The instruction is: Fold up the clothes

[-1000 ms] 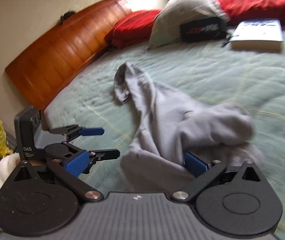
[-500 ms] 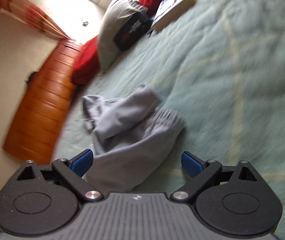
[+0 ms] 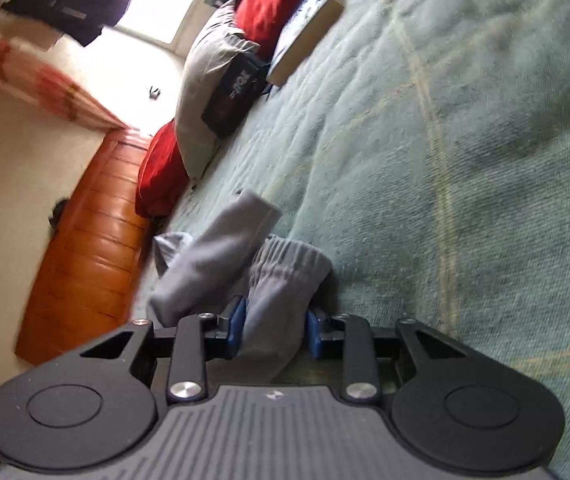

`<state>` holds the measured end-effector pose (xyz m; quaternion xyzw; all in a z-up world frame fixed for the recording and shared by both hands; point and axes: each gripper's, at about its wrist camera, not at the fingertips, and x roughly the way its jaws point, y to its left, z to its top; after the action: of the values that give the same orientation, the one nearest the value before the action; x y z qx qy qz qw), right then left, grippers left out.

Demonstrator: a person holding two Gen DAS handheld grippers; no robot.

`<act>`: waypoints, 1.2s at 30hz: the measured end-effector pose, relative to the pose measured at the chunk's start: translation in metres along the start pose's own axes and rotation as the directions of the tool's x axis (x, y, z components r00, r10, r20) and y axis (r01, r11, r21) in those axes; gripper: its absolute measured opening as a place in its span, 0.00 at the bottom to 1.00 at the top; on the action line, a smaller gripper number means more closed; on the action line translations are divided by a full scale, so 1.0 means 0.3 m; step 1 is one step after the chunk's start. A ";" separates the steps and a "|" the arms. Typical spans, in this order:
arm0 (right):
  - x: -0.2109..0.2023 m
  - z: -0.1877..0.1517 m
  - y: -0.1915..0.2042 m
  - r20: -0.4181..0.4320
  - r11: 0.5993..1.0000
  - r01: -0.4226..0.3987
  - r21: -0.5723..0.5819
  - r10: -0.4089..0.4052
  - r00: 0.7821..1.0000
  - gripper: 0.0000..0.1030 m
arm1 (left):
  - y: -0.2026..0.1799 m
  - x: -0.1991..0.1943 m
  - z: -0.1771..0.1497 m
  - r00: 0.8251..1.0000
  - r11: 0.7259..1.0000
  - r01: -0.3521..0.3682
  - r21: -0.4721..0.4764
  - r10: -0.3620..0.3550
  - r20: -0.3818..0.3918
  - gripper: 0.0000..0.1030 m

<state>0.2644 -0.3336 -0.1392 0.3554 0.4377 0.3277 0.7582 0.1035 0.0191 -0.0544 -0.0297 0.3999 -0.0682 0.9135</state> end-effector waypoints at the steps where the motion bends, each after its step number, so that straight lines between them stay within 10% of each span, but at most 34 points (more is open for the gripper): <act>1: 0.011 0.000 0.004 0.003 1.000 0.021 -0.019 -0.021 1.000 0.21 | -0.003 0.001 0.002 1.000 1.000 0.002 -0.002 -0.002 -0.001 0.99; 18: -0.477 -0.182 0.255 0.237 0.936 0.279 -0.216 -0.227 0.945 0.14 | -0.100 -0.105 -0.044 0.994 0.995 0.091 0.045 -0.093 0.058 0.99; 24: -0.536 -0.293 0.212 0.237 0.897 0.414 -0.153 -0.374 0.897 0.66 | -0.129 -0.149 -0.075 0.991 0.991 0.105 0.078 -0.111 0.070 0.99; 36: -0.365 -0.020 0.009 0.131 0.971 0.232 -0.054 -0.223 0.966 0.76 | -0.105 -0.131 -0.080 0.996 0.996 0.075 0.053 -0.077 0.050 0.99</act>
<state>0.2143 -0.4191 -0.0921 0.2960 0.4160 0.2306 0.8284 0.0562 -0.0061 -0.0387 -0.0234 0.3728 -0.1123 0.9208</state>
